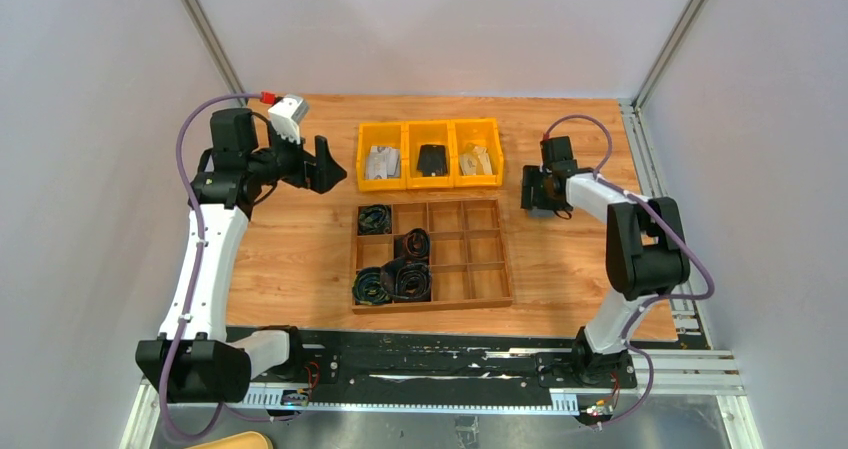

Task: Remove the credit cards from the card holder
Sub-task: Pick up the card holder from the center of the board, then open the card holder.

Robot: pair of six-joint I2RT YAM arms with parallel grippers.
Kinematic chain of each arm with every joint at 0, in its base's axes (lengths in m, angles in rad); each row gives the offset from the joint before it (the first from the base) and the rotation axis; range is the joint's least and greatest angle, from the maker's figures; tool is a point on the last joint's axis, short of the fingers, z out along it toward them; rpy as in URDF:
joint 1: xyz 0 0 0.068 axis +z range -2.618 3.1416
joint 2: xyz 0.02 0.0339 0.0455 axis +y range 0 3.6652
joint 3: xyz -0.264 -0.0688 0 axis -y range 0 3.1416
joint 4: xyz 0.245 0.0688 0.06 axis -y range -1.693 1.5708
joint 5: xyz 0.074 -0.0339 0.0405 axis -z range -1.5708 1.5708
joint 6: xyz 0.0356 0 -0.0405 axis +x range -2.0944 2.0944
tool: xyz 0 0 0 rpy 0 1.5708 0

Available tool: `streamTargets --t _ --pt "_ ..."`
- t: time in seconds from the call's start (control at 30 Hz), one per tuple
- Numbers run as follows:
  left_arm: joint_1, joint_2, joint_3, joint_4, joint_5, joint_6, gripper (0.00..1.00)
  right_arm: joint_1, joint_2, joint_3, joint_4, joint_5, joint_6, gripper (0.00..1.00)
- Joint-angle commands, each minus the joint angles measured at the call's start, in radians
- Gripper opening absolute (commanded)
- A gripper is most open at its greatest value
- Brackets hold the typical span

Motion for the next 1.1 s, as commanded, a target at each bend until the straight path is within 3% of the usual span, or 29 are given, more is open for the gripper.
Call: streamTargets --t 0.0,0.27,0.47,0.73,0.97,1.07 --pt "0.003 0.017 0.033 -0.018 -0.011 -0.086 1.00 0.020 -0.129 -0.093 0.069 -0.013 0.023 0.68" --pt "-0.007 0.036 0.045 -0.035 0.081 -0.192 1.00 0.080 -0.371 -0.132 0.095 -0.119 0.064 0.65" --pt "-0.152 0.069 0.072 -0.029 0.083 -0.232 1.00 0.297 -0.501 -0.102 0.136 -0.165 0.120 0.65" --pt "-0.230 0.111 0.048 0.012 0.148 -0.382 1.00 0.617 -0.473 0.020 0.200 -0.080 0.133 0.65" --pt "-0.245 0.065 -0.032 0.086 0.201 -0.460 1.00 0.780 -0.419 0.148 0.221 0.030 0.084 0.65" --pt "-0.245 0.037 -0.052 0.138 0.222 -0.515 0.95 0.824 -0.408 0.166 0.255 0.047 0.069 0.65"
